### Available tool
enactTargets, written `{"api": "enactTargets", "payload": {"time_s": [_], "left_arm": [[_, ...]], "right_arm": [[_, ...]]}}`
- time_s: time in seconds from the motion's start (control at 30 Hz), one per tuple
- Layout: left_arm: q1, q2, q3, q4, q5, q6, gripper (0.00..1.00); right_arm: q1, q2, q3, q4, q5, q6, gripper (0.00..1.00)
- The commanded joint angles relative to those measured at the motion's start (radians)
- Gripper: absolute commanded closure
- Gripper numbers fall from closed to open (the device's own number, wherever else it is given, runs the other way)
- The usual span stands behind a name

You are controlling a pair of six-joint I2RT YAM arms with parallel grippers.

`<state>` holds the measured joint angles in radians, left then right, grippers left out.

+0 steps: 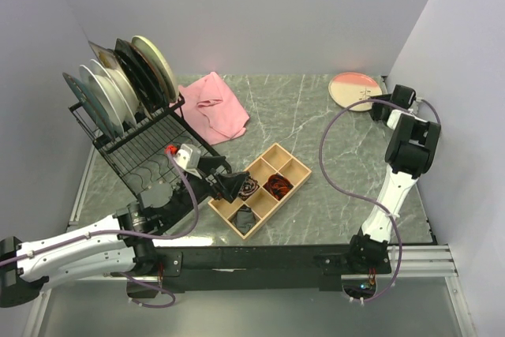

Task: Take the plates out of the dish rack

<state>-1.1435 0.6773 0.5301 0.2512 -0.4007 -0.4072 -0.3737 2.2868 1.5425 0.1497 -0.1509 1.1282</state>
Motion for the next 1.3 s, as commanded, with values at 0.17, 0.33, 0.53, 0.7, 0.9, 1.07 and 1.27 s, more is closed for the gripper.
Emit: {"api": "enactTargets", "payload": {"time_s": [0.17, 0.33, 0.53, 0.7, 0.9, 1.07, 1.27], "left_arm": [[-0.007, 0.039, 0.025, 0.011, -0.042, -0.013, 0.01], [-0.005, 0.109, 0.1, -0.085, -0.139, -0.047, 0.01], [-0.005, 0.177, 0.176, -0.104, -0.153, -0.087, 0.01], [-0.007, 0.249, 0.302, -0.133, -0.211, -0.081, 0.0], [-0.004, 0.35, 0.669, -0.435, -0.501, 0.013, 0.01], [0.025, 0.367, 0.881, -0.549, -0.755, 0.109, 0.13], [0.252, 0.335, 1.028, -0.789, -0.814, 0.01, 0.23]], "right_arm": [[-0.022, -0.131, 0.183, -0.507, 0.274, -0.056, 0.42], [-0.002, -0.205, 0.156, -0.536, 0.211, -0.135, 0.35], [0.094, -0.465, 0.044, -0.49, 0.119, -0.313, 0.2], [0.241, -0.67, -0.042, -0.524, 0.073, -0.418, 0.0], [0.45, -0.958, -0.26, -0.48, 0.087, -0.453, 0.0], [0.567, -1.179, -0.439, -0.458, 0.102, -0.488, 0.0], [0.63, -1.368, -0.585, -0.446, 0.076, -0.518, 0.0]]}}
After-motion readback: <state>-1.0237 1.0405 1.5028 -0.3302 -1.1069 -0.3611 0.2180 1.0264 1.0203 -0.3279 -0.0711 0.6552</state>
